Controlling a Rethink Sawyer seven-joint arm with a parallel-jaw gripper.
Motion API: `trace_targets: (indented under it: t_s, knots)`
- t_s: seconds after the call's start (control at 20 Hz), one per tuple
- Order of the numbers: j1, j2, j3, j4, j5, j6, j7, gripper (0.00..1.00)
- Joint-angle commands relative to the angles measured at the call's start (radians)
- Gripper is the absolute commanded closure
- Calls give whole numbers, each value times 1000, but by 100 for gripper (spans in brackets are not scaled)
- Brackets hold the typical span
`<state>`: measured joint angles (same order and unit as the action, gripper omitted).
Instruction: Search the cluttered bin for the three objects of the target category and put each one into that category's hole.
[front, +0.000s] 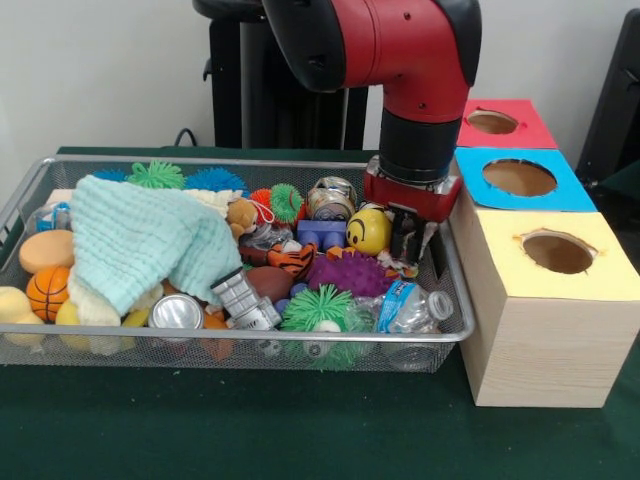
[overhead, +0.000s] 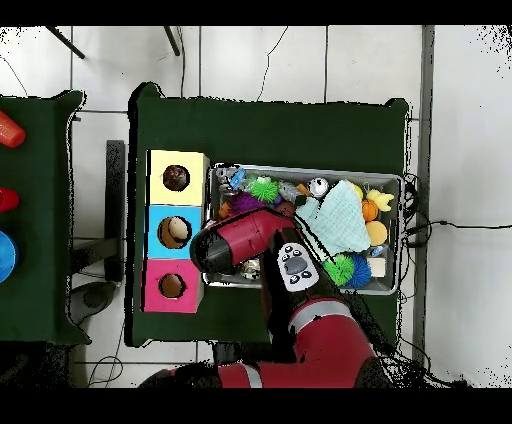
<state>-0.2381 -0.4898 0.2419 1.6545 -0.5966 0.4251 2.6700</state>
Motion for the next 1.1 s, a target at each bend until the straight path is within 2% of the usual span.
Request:
trace_targets:
  t_s: [0.05, 0.25, 0.6, 0.7, 0.9, 1.1]
  knots:
    - [-5, 26, 92, 3, -97, 69, -270, 100]
    - [-27, 34, 117, 1, -97, 102, -298, 100]
    - [-25, 29, 123, -2, -96, 114, -286, 100]
    - [-26, 11, 127, 8, -88, 124, -285, 100]
    - [-33, -92, 148, 87, -41, 164, -278, 100]
    - [-55, -154, 182, 139, 3, 216, -272, 100]
